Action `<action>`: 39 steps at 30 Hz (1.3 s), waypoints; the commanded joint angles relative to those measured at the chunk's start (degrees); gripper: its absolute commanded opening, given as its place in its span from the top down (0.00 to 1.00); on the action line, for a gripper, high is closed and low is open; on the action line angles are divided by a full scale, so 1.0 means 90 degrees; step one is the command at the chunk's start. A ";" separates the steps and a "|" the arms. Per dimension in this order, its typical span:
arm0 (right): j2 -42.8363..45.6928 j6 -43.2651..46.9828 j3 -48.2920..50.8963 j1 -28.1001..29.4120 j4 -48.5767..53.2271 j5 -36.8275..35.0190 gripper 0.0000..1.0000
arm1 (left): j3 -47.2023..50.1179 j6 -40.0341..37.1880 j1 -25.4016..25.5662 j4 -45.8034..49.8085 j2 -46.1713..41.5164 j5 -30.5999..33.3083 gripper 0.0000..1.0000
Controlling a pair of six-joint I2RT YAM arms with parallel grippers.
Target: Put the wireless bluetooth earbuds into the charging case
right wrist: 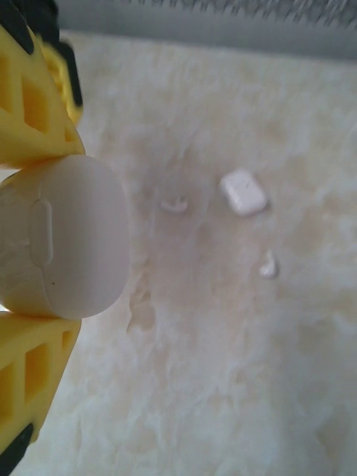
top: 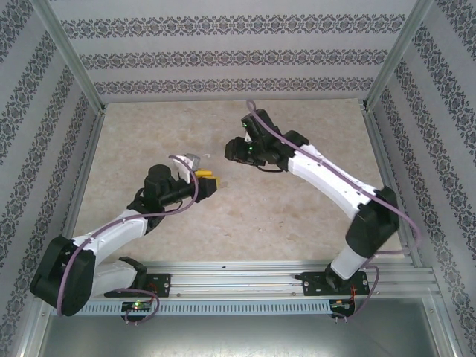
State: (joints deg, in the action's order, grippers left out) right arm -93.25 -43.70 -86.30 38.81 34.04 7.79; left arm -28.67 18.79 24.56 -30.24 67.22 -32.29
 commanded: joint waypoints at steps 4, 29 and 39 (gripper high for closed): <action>0.0596 -0.0714 0.0703 0.0247 -0.0703 0.0029 0.64 | -0.0501 -0.0168 0.0597 -0.1445 0.0148 0.0484 0.49; 0.1289 -0.1596 0.1471 0.0383 -0.1701 0.0757 0.62 | -0.0830 0.0461 0.0845 -0.2976 0.1095 0.0765 0.68; 0.1301 -0.1550 0.1574 0.0370 -0.1722 0.0878 0.58 | -0.0839 0.0613 0.0842 -0.3154 0.1136 0.0872 0.92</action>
State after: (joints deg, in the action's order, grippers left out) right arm -82.56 -57.32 -73.36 41.47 18.17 11.55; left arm -34.04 23.68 31.51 -52.80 77.43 -24.38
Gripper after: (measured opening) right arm 0.420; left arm 0.238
